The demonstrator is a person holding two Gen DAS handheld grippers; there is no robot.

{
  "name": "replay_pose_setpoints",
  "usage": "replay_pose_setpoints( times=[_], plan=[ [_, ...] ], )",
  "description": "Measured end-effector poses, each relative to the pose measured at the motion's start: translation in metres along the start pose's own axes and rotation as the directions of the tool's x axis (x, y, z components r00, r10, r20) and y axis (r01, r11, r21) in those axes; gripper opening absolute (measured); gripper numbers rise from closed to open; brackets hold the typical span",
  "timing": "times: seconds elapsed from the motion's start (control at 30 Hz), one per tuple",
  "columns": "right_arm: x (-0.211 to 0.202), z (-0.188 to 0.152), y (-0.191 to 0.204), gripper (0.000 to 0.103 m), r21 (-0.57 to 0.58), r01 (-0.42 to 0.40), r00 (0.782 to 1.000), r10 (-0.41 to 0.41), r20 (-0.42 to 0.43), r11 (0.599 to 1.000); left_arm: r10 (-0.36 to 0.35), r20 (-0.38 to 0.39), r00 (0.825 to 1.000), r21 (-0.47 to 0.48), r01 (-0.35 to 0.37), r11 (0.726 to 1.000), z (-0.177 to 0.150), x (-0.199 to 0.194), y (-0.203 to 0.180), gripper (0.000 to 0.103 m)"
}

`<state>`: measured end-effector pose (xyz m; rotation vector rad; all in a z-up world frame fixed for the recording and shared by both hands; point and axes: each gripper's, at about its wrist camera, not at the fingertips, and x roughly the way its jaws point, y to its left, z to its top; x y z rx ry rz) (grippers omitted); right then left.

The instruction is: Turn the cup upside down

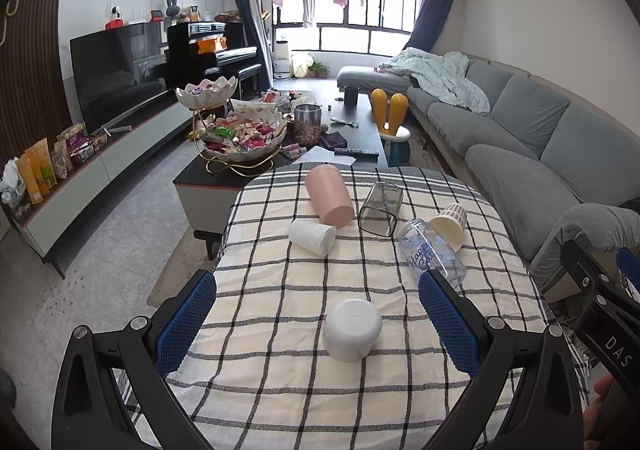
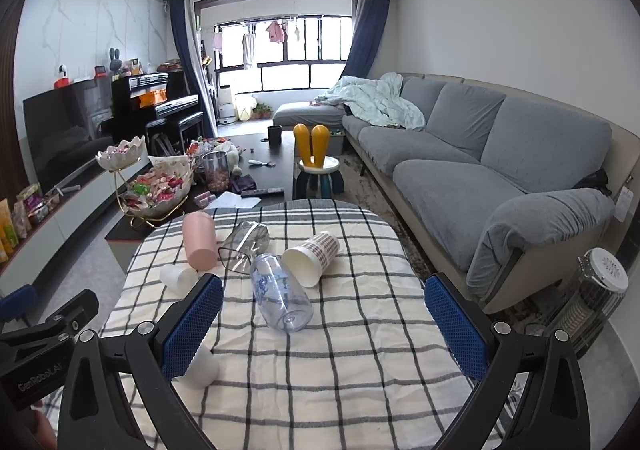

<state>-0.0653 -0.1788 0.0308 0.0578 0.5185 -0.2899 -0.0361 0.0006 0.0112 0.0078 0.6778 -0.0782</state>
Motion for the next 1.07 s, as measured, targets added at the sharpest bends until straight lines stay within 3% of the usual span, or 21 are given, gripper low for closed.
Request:
replay_pose_setpoints(
  times=[0.63, 1.07],
  plan=[
    [-0.0007, -0.0002, -0.0013, 0.101, 0.005, -0.006, 1.0, 0.006, -0.008, 1.0, 0.008, 0.027, 1.0, 0.005, -0.008, 1.0, -0.0028, -0.0013, -0.0021, 0.103],
    [0.0, -0.0005, -0.0009, 0.101, 0.007, -0.006, 1.0, 0.006, -0.012, 1.0, 0.014, 0.002, 1.0, -0.01, -0.014, 1.0, -0.0059, 0.0065, 0.0001, 0.103]
  ],
)
